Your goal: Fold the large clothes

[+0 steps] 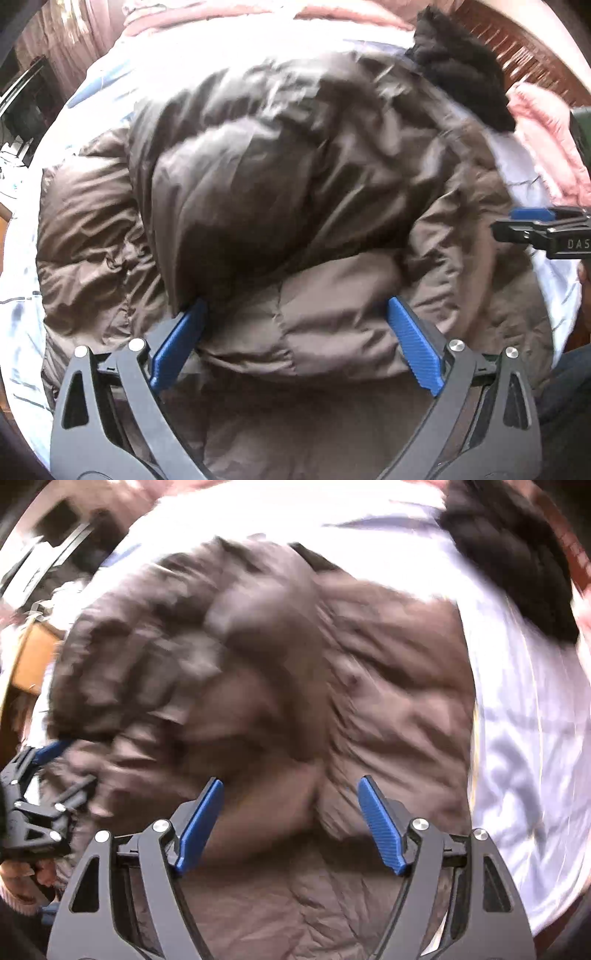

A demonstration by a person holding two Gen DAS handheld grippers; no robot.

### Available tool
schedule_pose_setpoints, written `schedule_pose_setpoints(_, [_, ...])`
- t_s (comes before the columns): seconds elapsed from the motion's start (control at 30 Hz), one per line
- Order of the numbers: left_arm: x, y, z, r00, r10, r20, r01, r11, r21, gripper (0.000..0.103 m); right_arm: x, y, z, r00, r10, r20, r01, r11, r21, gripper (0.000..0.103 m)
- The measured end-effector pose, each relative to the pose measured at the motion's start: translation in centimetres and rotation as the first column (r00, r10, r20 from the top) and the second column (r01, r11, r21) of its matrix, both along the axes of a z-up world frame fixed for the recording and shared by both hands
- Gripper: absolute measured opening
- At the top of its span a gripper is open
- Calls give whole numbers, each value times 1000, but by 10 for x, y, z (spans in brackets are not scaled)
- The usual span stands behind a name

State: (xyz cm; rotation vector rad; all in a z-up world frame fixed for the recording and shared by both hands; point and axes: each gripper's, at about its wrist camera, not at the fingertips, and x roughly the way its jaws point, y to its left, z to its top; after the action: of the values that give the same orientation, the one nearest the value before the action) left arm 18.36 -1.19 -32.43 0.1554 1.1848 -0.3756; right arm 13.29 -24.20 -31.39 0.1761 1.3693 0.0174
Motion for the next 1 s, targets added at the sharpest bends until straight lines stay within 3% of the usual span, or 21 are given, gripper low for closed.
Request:
schedule_pose_setpoints(0.13, [8,-11,-20,1000,19,-10,-18,999,43,101,4,-29,-56,994,-78,-82,80,997,20,81])
schedule_pose_setpoints(0.2, [5,-14,-16,1000,9,-17,-7,998,68,101,10,-34,-60,990,-99,-102,104,994,45,81])
schedule_pose_setpoints(0.33, [-8,-17,14,994,-89,-60,91,995,32,100,16,-37,-30,983,-72,-169,91,990,106,81])
schedule_pose_setpoints(0.43, [-21,-10,34,977,-201,-75,199,979,-40,100,18,-40,10,996,-7,-89,21,987,159,88])
schedule_pose_setpoints(0.53, [-19,17,60,978,-206,-28,200,969,-144,101,29,-53,28,999,-28,-20,31,984,174,90])
schedule_pose_setpoints(0.6, [-9,34,73,991,-131,19,133,975,-180,101,34,-70,30,997,-72,-24,76,976,205,90])
schedule_pose_setpoints(0.63, [-3,42,76,996,-75,46,81,983,-163,101,36,-81,27,994,-107,-32,111,971,213,90])
schedule_pose_setpoints(0.67, [6,56,77,995,35,91,-26,996,-89,101,29,-85,28,990,-136,-38,141,968,209,90])
schedule_pose_setpoints(0.73, [21,82,67,973,191,131,-199,979,52,101,27,-92,22,979,-194,-57,201,963,180,90])
schedule_pose_setpoints(0.77, [27,96,60,961,248,122,-259,963,81,101,23,-84,16,974,-217,-70,226,961,160,90])
schedule_pose_setpoints(0.87, [37,146,28,927,374,14,-375,926,45,101,20,-101,-11,950,-287,-120,304,939,160,90])
schedule_pose_setpoints(0.97, [39,180,-18,886,460,-54,-446,879,172,101,19,-118,-51,917,-360,-171,389,903,181,90])
schedule_pose_setpoints(1.0, [38,188,-34,885,458,-77,-442,882,162,101,20,-121,-63,910,-378,-168,405,898,173,90])
